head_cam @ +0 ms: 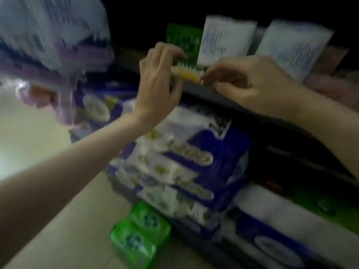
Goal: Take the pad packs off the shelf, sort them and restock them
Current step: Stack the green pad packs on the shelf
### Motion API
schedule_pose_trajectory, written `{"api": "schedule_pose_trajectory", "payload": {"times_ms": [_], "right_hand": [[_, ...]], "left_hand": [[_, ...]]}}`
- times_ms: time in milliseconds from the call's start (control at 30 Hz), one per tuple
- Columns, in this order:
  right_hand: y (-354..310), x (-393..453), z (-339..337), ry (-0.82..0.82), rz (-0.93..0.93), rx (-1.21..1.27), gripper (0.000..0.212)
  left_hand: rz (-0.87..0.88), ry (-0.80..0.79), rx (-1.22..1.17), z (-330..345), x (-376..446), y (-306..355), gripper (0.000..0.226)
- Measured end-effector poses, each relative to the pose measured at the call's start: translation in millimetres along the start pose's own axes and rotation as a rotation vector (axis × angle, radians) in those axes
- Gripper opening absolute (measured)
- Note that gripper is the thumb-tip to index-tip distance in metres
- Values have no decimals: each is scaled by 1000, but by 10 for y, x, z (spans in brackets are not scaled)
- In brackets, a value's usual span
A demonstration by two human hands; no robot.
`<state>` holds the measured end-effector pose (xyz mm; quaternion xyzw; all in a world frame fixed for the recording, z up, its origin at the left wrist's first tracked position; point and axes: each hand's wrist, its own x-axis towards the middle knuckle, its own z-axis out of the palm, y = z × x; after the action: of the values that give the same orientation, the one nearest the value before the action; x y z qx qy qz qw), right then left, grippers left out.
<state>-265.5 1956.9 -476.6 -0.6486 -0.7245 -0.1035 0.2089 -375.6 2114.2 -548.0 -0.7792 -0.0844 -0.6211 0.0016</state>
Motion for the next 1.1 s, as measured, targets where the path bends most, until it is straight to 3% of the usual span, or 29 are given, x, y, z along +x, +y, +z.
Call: {"api": "schedule_pose_trajectory", "payload": {"times_ms": [100,233,333,433,567,667,767,933,1033,1100], "right_hand": [[-150,-482,700,-197,-61,147,23],[-262,-1021,1812,-487,-176,144,30],[-362,-1356,2516,-660,-152,146,36],[-445,-1756,3283,-939,-147,165,40],[-622,-2252,4123,-1204,-68,195,70],[-837,-2554,4509,-1264,37,179,101],[-1035,-2787,4746,-1225,54,89,113],[-823,-2599,4798,-1035,-7,46,102],[-575,-2516,4784,-955,-59,-2,100],[-541,-2648,4780,-945,-112,-64,102]], "left_hand": [[6,-163,46,-183,-797,64,32],[-86,-416,130,-423,-1991,16,26],[-175,-811,189,-605,-2891,62,33],[-150,-1223,195,-811,-3678,192,43],[-154,-1564,122,-1153,-4395,434,45],[-273,-1825,29,-1299,-4669,691,52],[-375,-2060,23,-1335,-4898,976,64],[-442,-2202,-43,-1213,-5166,1458,104],[-378,-2241,1,-1088,-5220,1741,126],[-289,-2207,34,-1026,-5241,1817,127]]}}
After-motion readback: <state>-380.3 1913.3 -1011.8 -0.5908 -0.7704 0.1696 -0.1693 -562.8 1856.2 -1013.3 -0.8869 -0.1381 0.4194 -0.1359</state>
